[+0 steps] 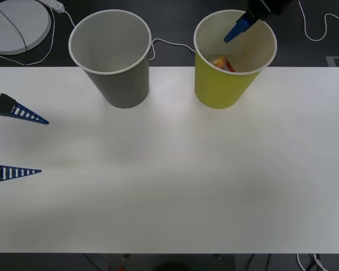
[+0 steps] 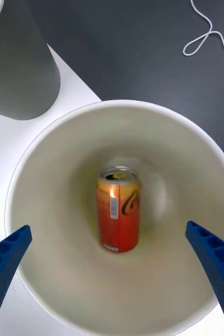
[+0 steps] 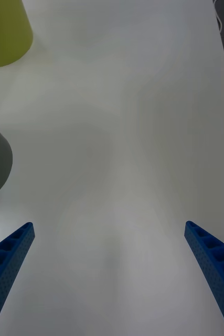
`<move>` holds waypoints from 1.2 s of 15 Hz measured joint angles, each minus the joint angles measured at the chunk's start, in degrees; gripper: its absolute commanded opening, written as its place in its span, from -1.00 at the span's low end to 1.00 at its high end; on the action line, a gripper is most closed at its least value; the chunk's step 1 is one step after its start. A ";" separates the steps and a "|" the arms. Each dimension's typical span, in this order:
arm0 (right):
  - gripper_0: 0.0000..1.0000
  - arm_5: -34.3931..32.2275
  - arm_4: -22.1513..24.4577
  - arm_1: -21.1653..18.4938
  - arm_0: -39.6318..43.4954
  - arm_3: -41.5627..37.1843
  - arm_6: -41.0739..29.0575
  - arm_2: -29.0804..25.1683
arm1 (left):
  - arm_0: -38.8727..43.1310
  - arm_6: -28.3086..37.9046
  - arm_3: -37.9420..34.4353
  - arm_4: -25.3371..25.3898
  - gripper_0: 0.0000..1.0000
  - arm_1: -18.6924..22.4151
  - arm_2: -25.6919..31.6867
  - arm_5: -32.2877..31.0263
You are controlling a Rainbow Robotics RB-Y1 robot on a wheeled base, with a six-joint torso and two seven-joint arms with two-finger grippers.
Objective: Put the can into the green bin and the plastic bottle into the gray bin
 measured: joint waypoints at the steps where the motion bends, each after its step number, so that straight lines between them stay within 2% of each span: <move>1: 1.00 -0.34 -0.62 -0.58 0.00 -0.34 0.13 -0.02 | 0.00 0.00 0.00 0.00 1.00 0.00 0.00 0.00; 4: 1.00 -3.99 -3.29 -3.92 0.06 -3.31 1.29 -0.89 | 0.00 -0.01 0.00 0.00 1.00 0.00 0.00 0.00; 6: 1.00 -5.71 -7.72 -6.51 1.15 -4.14 3.65 -2.23 | 0.00 -0.01 0.00 0.00 1.00 0.00 0.00 0.00; 8: 1.00 -6.84 -12.78 -9.34 4.14 -4.53 9.05 -5.04 | 0.00 0.00 0.00 0.00 1.00 0.00 0.00 0.00; 10: 1.00 -9.31 -16.49 -12.67 8.15 -7.27 14.00 -9.17 | 0.00 0.00 0.00 0.00 1.00 0.00 0.00 0.00; 14: 1.00 -9.57 -22.71 -18.22 19.77 -14.92 21.29 -19.33 | 0.00 0.00 0.00 0.00 1.00 0.00 0.00 0.00; 18: 1.00 -9.58 -28.54 -20.48 30.92 -17.15 31.44 -27.20 | 0.00 0.00 0.00 0.00 1.00 0.00 0.00 0.00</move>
